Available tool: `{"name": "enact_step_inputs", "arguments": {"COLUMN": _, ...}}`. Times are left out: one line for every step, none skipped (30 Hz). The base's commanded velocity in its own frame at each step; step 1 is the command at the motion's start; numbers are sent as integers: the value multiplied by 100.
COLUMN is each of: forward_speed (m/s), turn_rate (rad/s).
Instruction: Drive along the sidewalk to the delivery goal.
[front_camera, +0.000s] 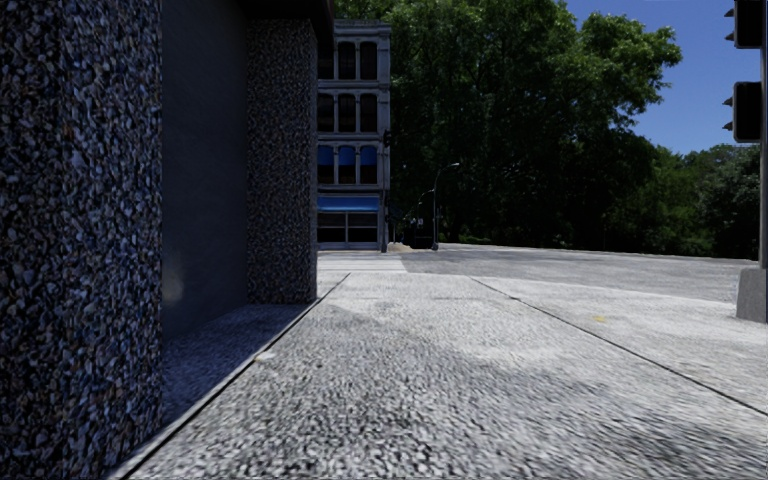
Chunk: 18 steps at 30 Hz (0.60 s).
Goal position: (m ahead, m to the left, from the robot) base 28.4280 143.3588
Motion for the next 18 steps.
{"name": "enact_step_inputs", "arguments": {"forward_speed": 200, "turn_rate": 0}}
{"name": "enact_step_inputs", "arguments": {"forward_speed": 200, "turn_rate": 0}}
{"name": "enact_step_inputs", "arguments": {"forward_speed": 200, "turn_rate": 0}}
{"name": "enact_step_inputs", "arguments": {"forward_speed": 200, "turn_rate": 0}}
{"name": "enact_step_inputs", "arguments": {"forward_speed": 200, "turn_rate": 0}}
{"name": "enact_step_inputs", "arguments": {"forward_speed": 200, "turn_rate": 0}}
{"name": "enact_step_inputs", "arguments": {"forward_speed": 200, "turn_rate": 0}}
{"name": "enact_step_inputs", "arguments": {"forward_speed": 200, "turn_rate": 0}}
{"name": "enact_step_inputs", "arguments": {"forward_speed": 200, "turn_rate": 0}}
{"name": "enact_step_inputs", "arguments": {"forward_speed": 200, "turn_rate": 0}}
{"name": "enact_step_inputs", "arguments": {"forward_speed": 200, "turn_rate": 0}}
{"name": "enact_step_inputs", "arguments": {"forward_speed": 200, "turn_rate": 0}}
{"name": "enact_step_inputs", "arguments": {"forward_speed": 200, "turn_rate": 0}}
{"name": "enact_step_inputs", "arguments": {"forward_speed": 200, "turn_rate": 0}}
{"name": "enact_step_inputs", "arguments": {"forward_speed": 200, "turn_rate": 0}}
{"name": "enact_step_inputs", "arguments": {"forward_speed": 200, "turn_rate": 0}}
{"name": "enact_step_inputs", "arguments": {"forward_speed": 200, "turn_rate": 0}}
{"name": "enact_step_inputs", "arguments": {"forward_speed": 200, "turn_rate": 0}}
